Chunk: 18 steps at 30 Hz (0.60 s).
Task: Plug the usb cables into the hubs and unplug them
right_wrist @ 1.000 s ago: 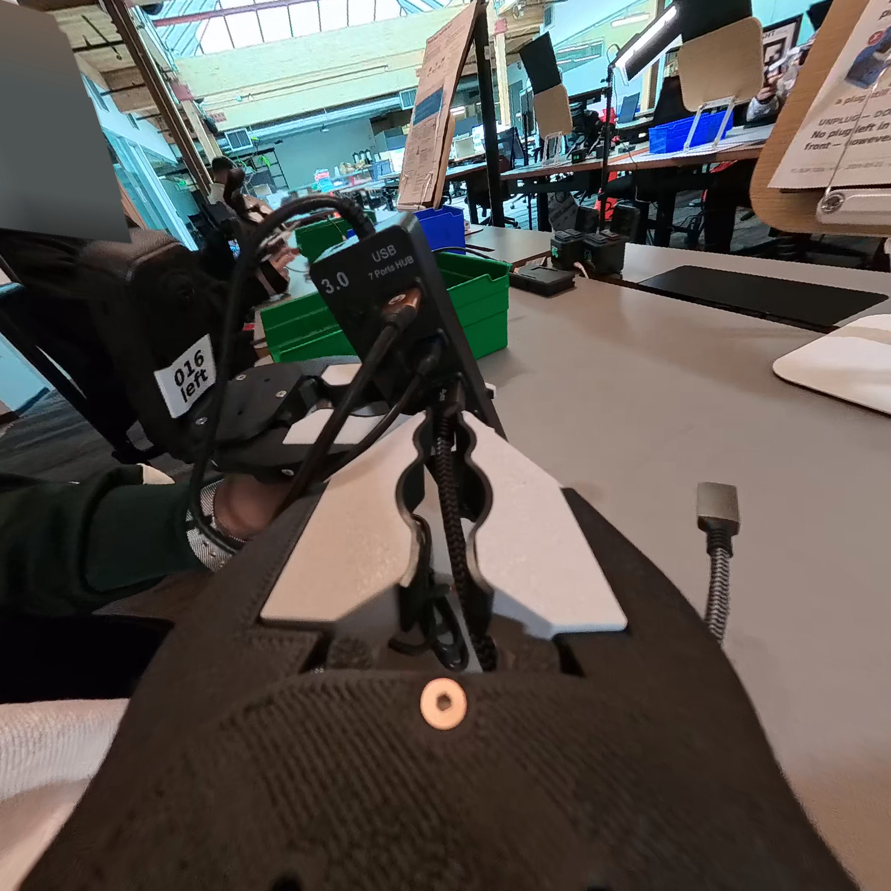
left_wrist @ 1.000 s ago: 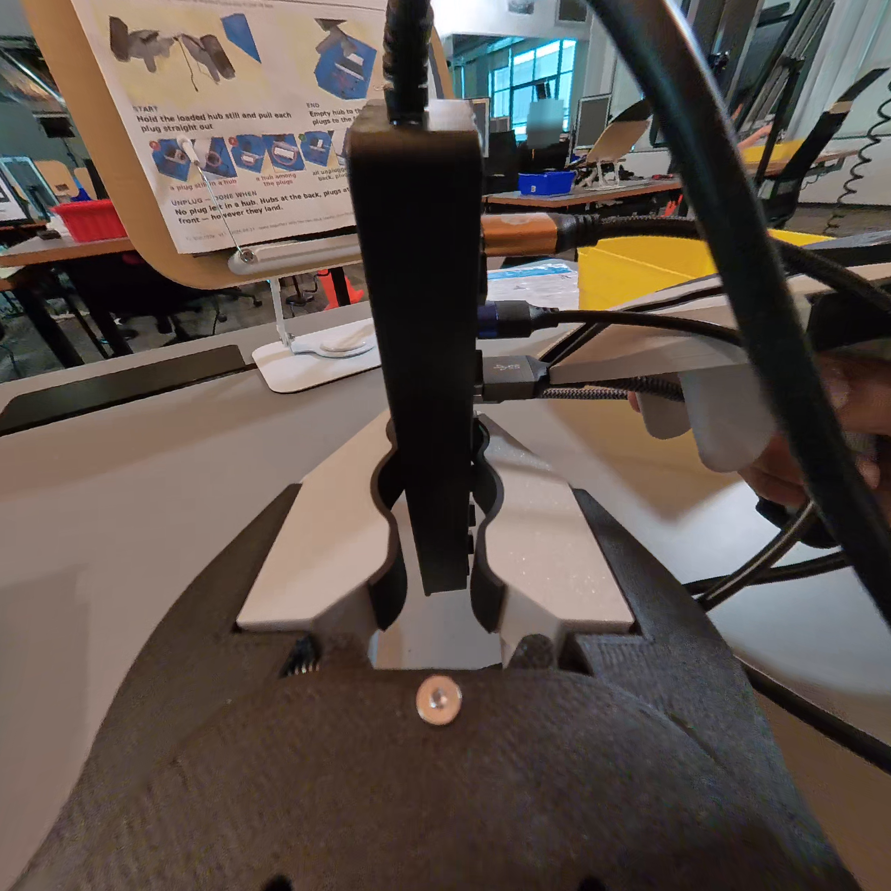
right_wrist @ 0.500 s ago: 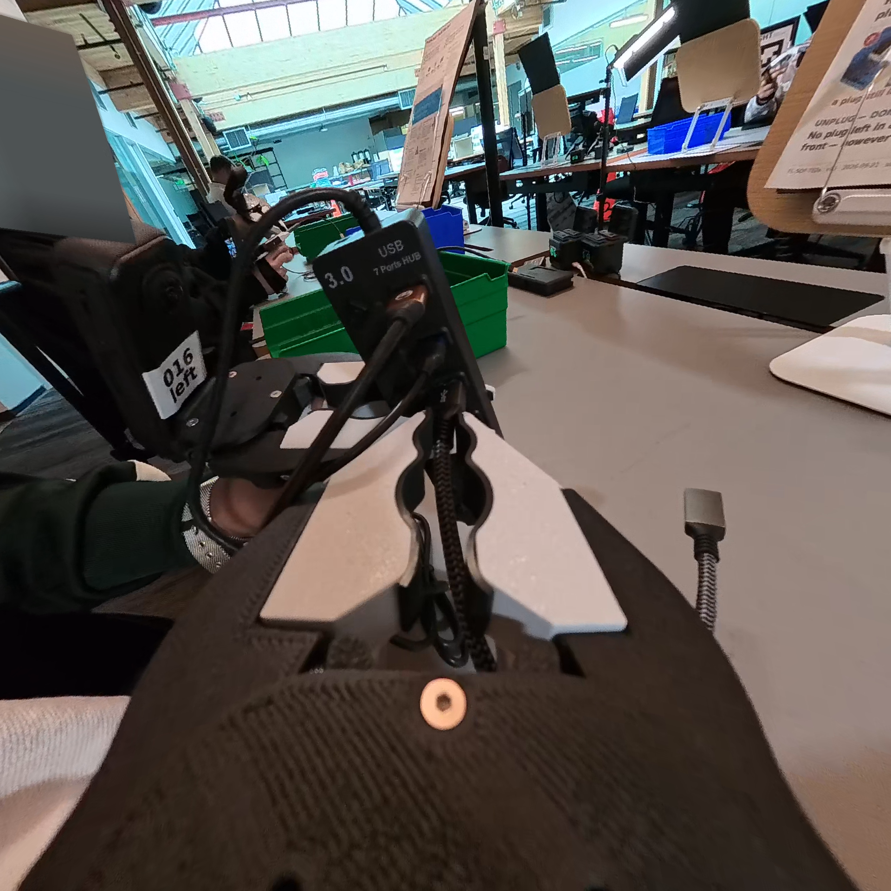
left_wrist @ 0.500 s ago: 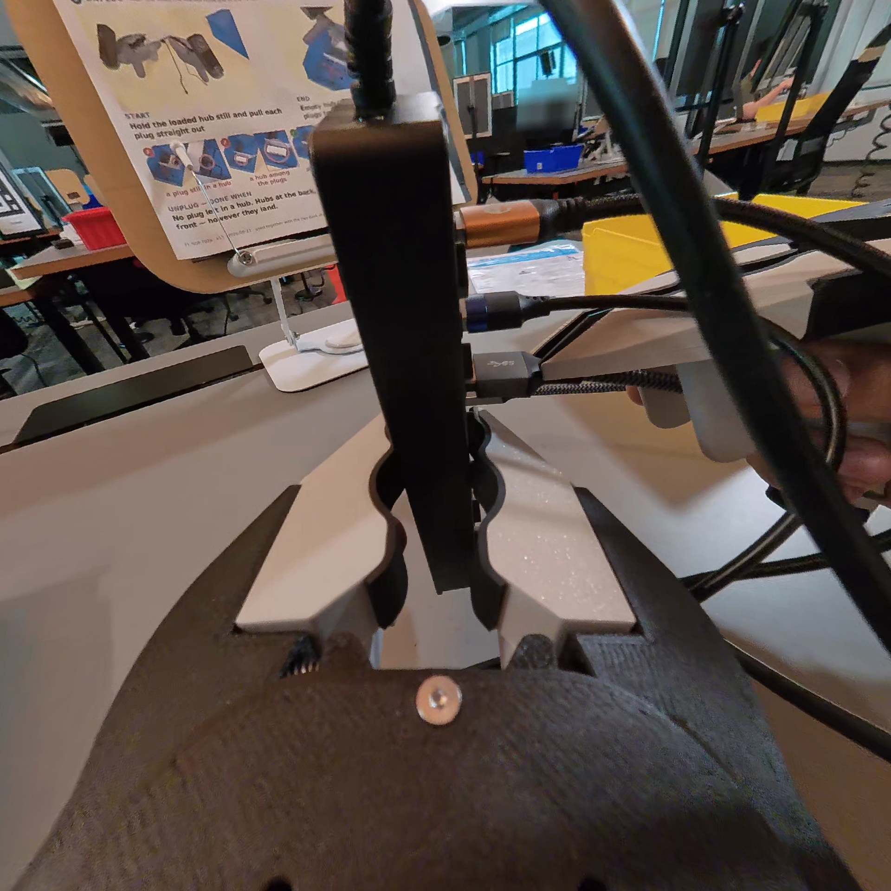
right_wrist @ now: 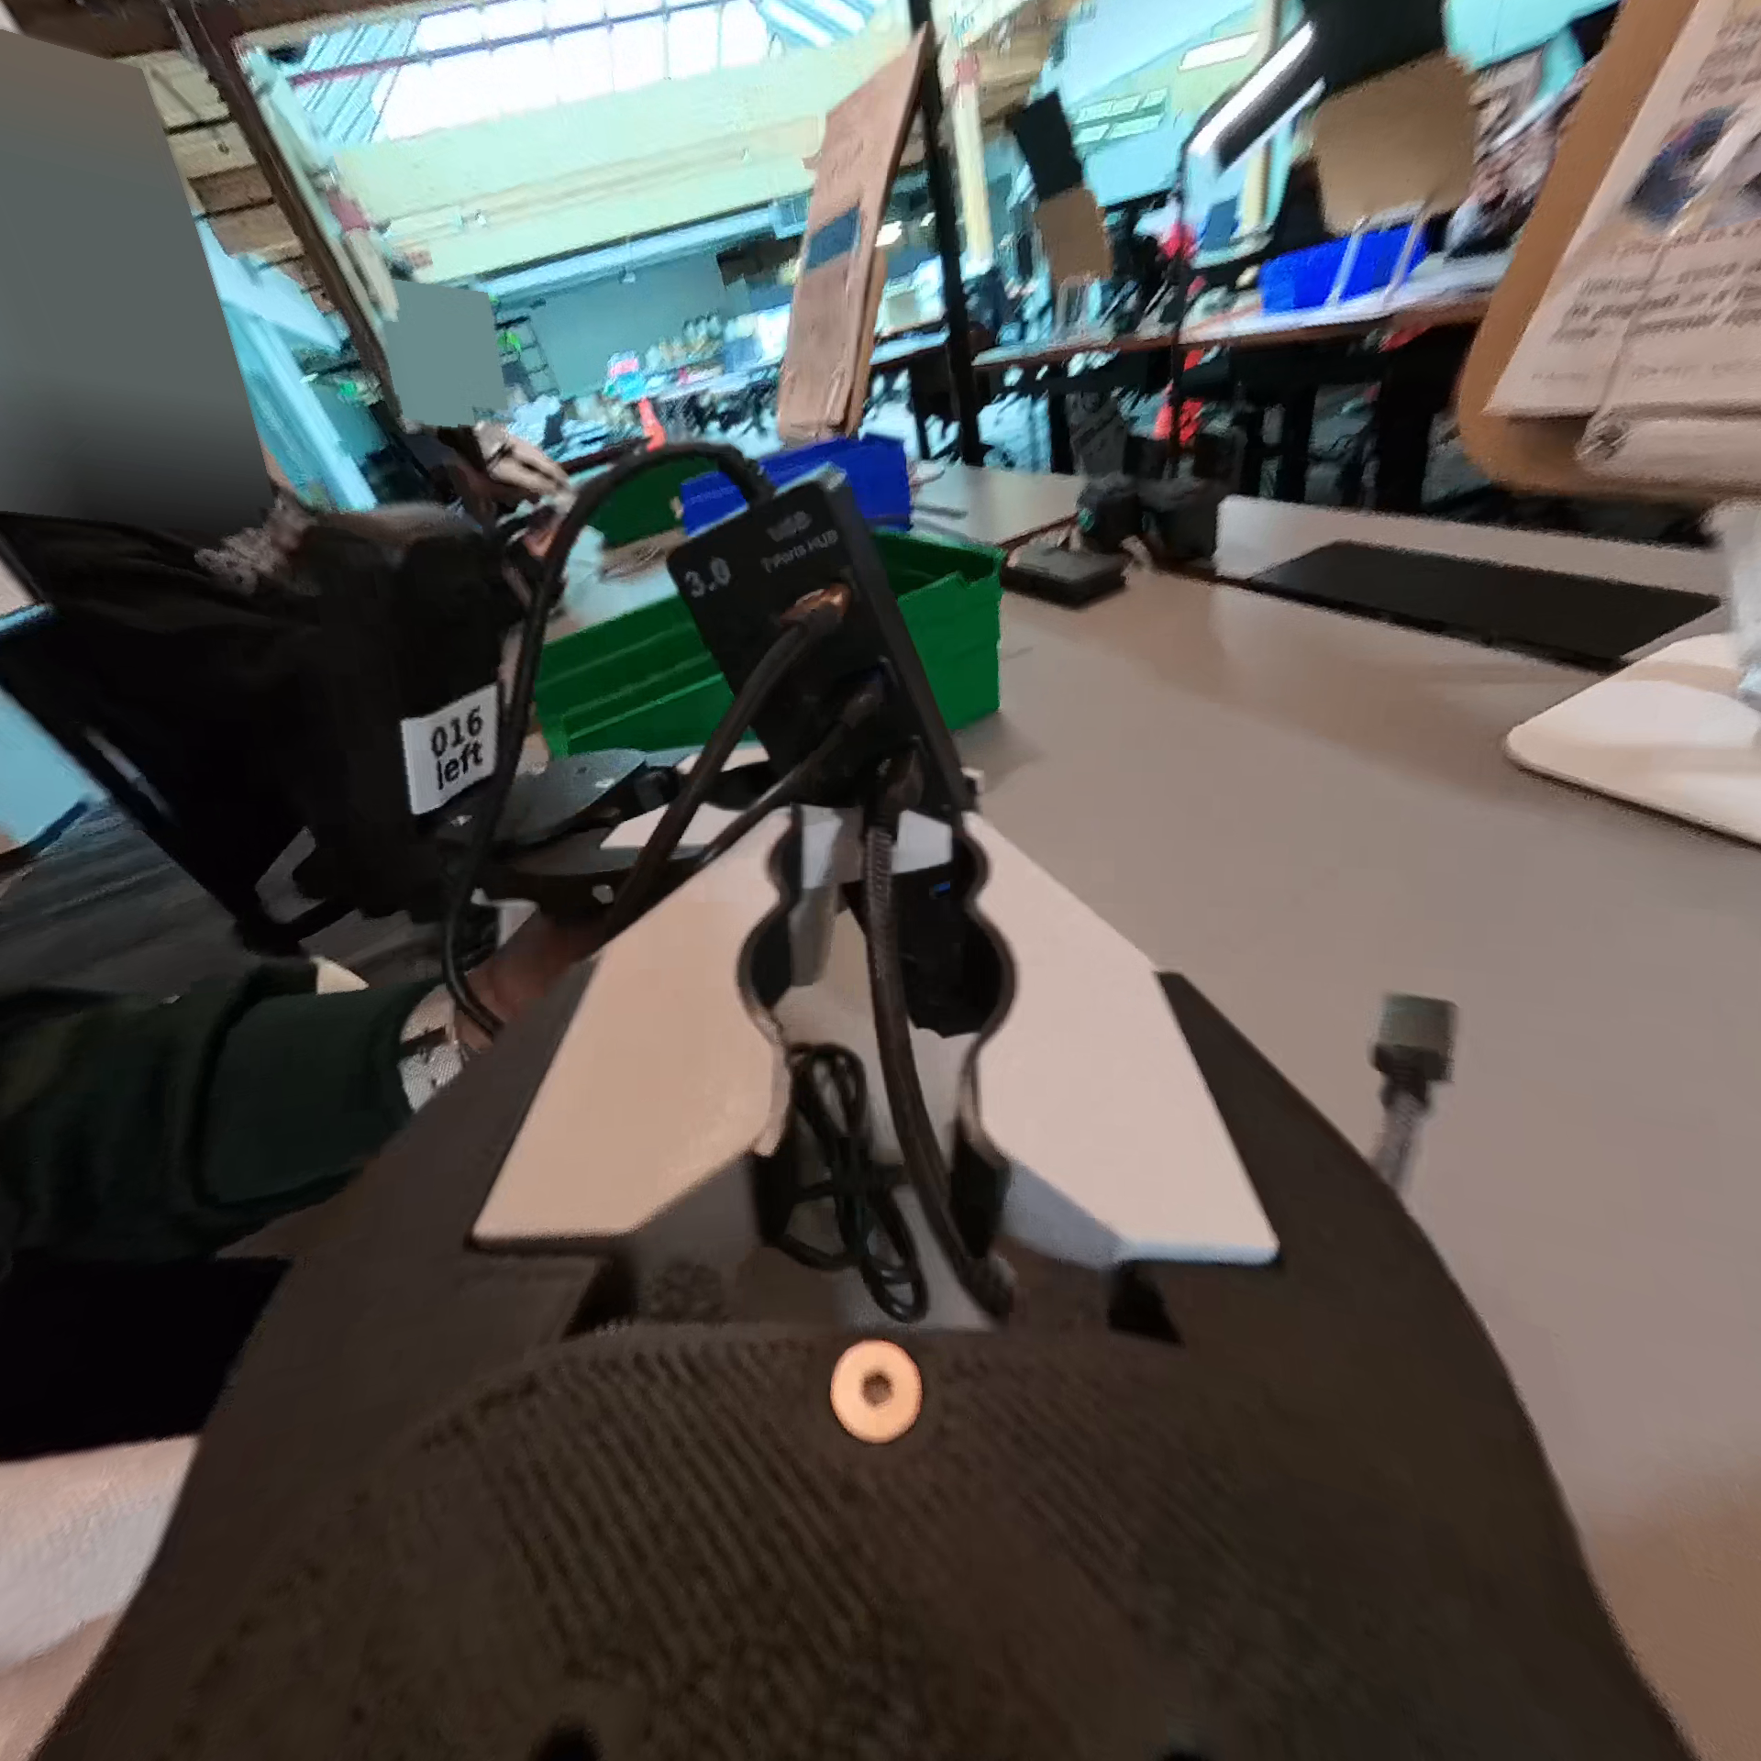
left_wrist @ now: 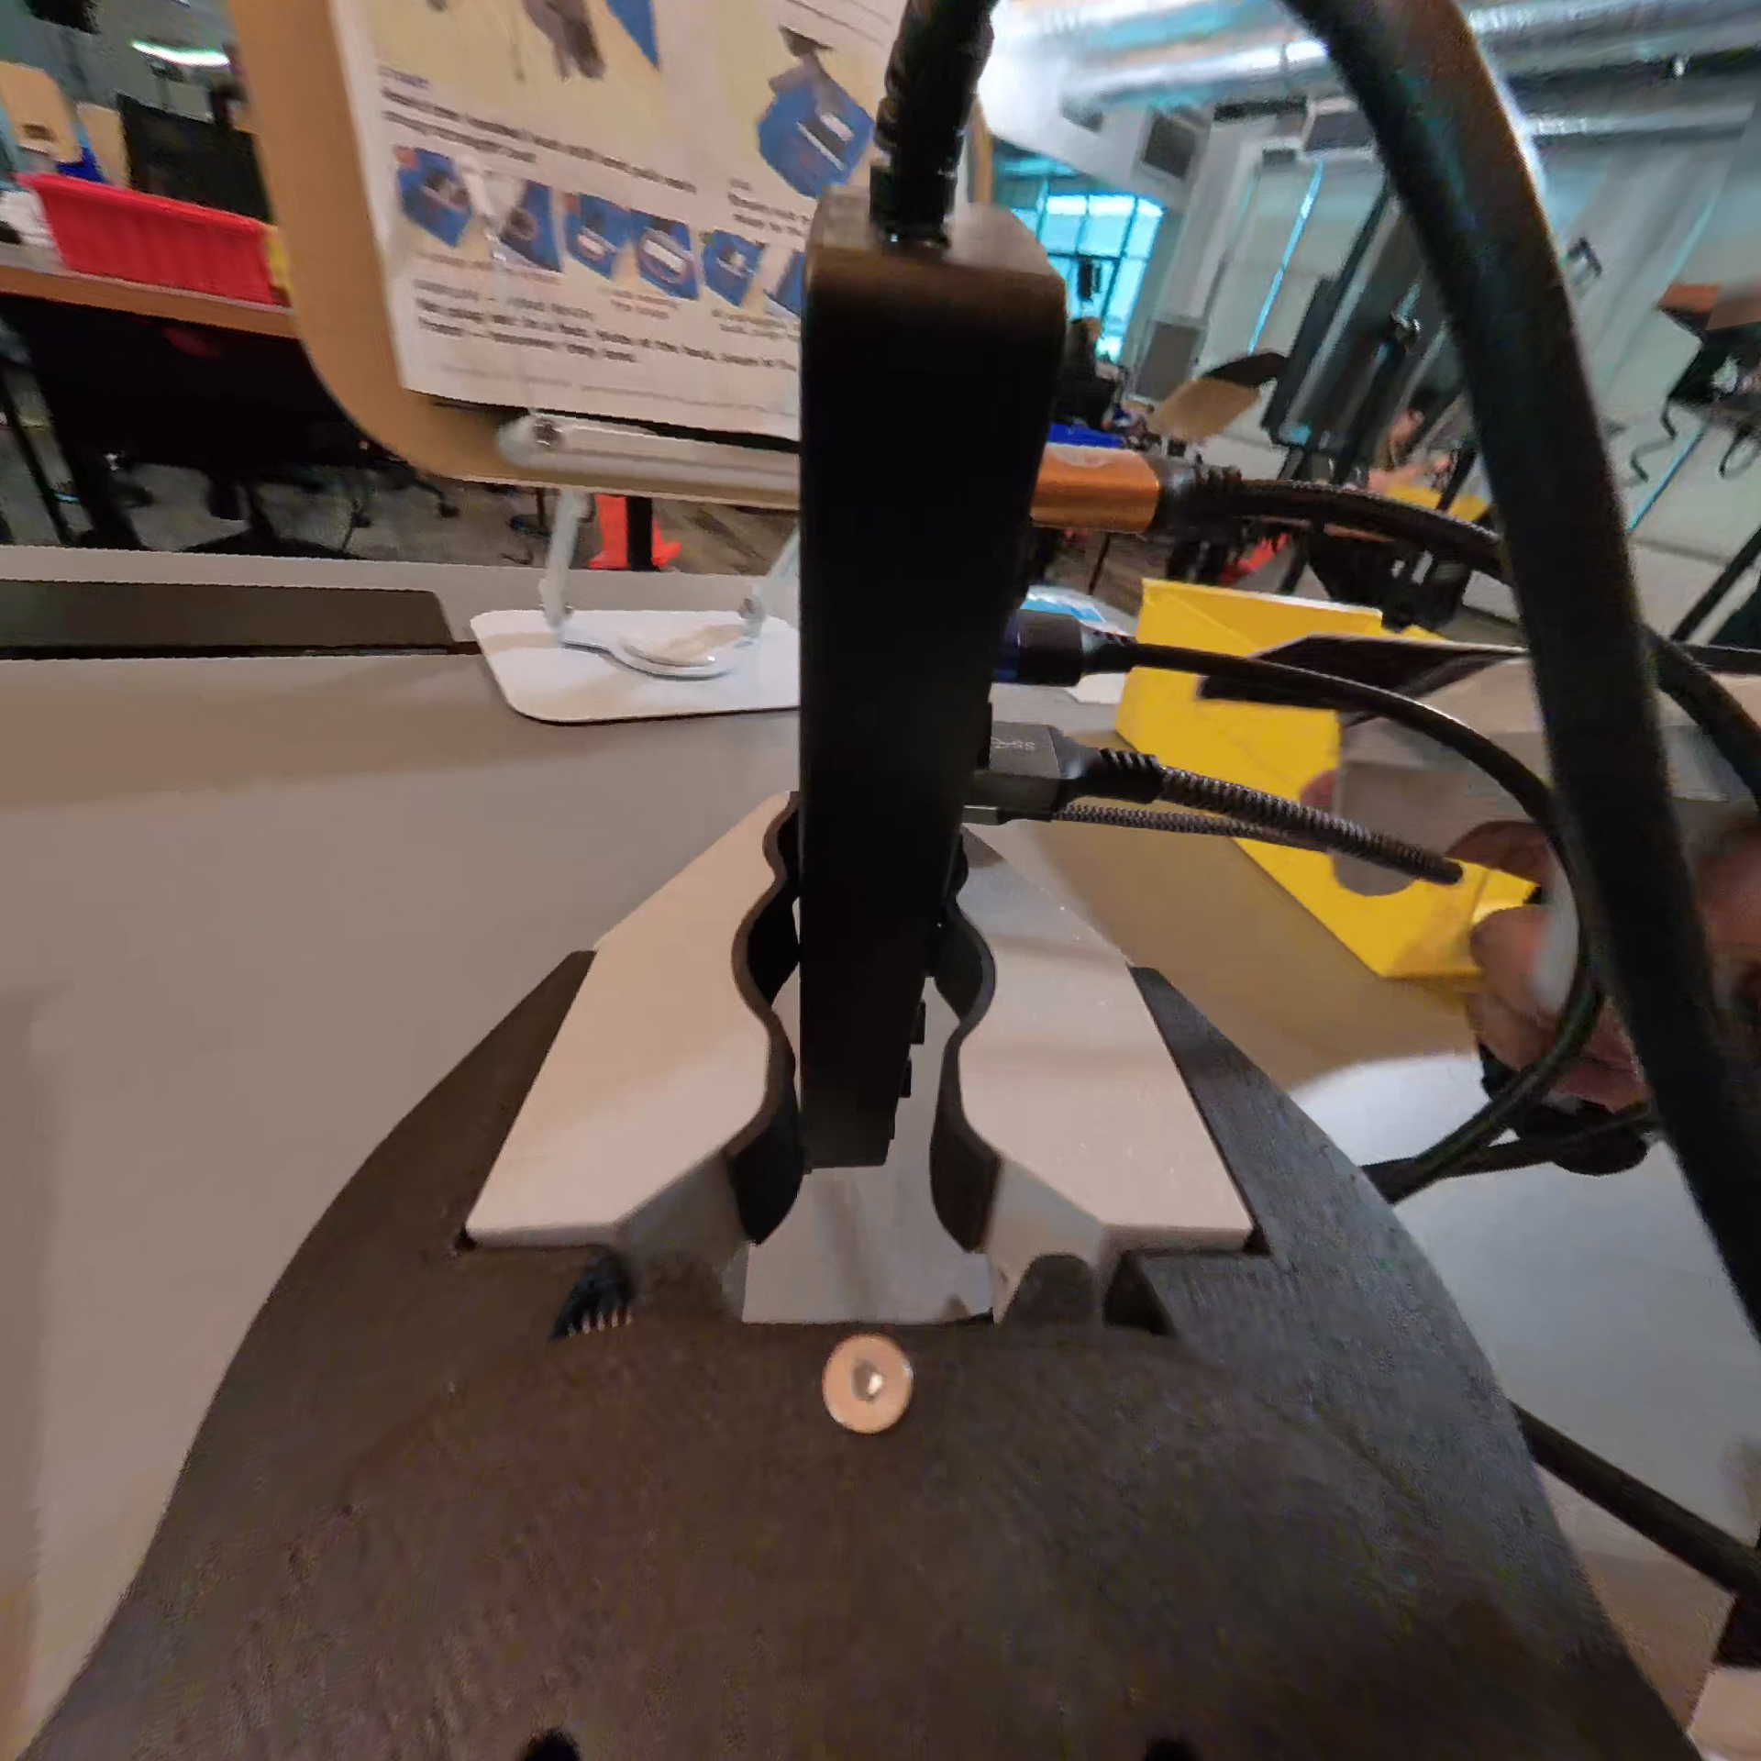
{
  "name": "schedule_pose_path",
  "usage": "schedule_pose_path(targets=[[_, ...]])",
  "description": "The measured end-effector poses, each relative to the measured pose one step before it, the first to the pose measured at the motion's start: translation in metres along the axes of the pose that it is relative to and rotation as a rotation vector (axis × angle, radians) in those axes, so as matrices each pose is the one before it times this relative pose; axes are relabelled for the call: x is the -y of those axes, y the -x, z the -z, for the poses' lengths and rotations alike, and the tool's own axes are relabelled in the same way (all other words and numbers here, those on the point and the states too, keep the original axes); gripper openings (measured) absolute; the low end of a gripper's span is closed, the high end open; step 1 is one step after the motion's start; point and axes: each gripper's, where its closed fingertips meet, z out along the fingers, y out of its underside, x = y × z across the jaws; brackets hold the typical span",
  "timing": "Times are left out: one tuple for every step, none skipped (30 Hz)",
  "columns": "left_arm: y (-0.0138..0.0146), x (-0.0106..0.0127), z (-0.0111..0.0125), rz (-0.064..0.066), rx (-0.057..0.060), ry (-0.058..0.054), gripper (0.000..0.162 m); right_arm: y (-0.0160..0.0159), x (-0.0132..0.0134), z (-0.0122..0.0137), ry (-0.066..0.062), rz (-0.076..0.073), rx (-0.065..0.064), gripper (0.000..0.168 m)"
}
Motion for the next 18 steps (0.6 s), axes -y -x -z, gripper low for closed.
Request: schedule_pose_path(targets=[[0.00428,0.00211,0.00166,0.0218,-0.0021,-0.008,0.022,-0.00174,0.00791,0.00583,-0.0311,0.0183,-0.0215,0.042],[0.00445,0.00137,0.00079,0.0217,0.0063,-0.0051,0.022,-0.00148,0.00844,0.00749,-0.0318,0.02,-0.0179,0.045],[0.00509,0.00101,0.00024,0.0265,0.0129,-0.0082,0.022,-0.00401,0.00832,0.0091,-0.031,0.0233,-0.0315,0.046],[0.0035,0.00033,-0.00029,0.0434,-0.0013,-0.0077,0.021,-0.0064,0.00735,0.01039,-0.0258,0.027,-0.042,0.047],[0.00264,-0.00005,-0.0004,0.0575,-0.0092,-0.0063,0.022,-0.00745,0.00596,0.01168,-0.0193,0.0265,-0.0419,0.047],[0.00219,0.00021,-0.00041,0.0556,-0.0097,-0.0072,0.021,-0.00861,0.00485,0.01286,-0.0156,0.0274,-0.0443,0.047],[0.00124,0.00074,-0.0005,0.0483,-0.0118,-0.0089,0.021,-0.01135,0.00256,0.01392,-0.0074,0.0333,-0.0577,0.047],[0.00004,0.00103,-0.00072,0.0358,-0.0149,-0.0094,0.021,-0.01508,-0.00109,0.01436,0.008,0.0424,-0.0761,0.047],[-0.00075,0.00098,-0.00116,0.0243,-0.013,-0.0074,0.021,-0.01789,-0.00578,0.01392,0.026,0.0516,-0.0887,0.048],[-0.00141,0.00056,-0.00168,0.0144,-0.0117,-0.0058,0.021,-0.01967,-0.0107,0.01328,0.046,0.0573,-0.095,0.05],[-0.00199,-0.00052,-0.00227,0.0053,-0.0124,-0.0008,0.021,-0.02074,-0.01439,0.01225,0.0592,0.0574,-0.1013,0.053],[-0.00253,-0.00131,-0.00275,0.0045,-0.0122,0.0033,0.021,-0.0197,-0.01419,0.01023,0.0534,0.0508,-0.0964,0.055],[-0.00283,-0.00145,-0.00333,0.0071,-0.0129,0.003,0.021,-0.01533,-0.01169,0.00718,0.038,0.0358,-0.0694,0.057],[-0.00327,-0.00185,-0.00375,0.0059,-0.0153,0.0029,0.021,-0.00807,-0.01026,0.00333,0.035,0.0135,-0.0256,0.059],[-0.00378,-0.00225,-0.00407,0.0062,-0.019,0.0054,0.021,-0.00085,-0.0114,-0.00084,0.0472,-0.0108,0.0148,0.057],[-0.00386,-0.0026,-0.00441,0.0095,-0.0209,0.0075,0.021,0.00292,-0.01369,-0.00438,0.0604,-0.0244,0.0295,0.057],[-0.00351,-0.00248,-0.00428,0.0093,-0.0188,0.0067,0.021,0.00355,-0.01486,-0.00672,0.0633,-0.0166,0.027,0.059],[-0.00322,-0.00255,-0.00381,0.0082,-0.0163,0.0058,0.021,0.00186,-0.01432,-0.00766,0.0619,-0.0004,0.0149,0.06]])
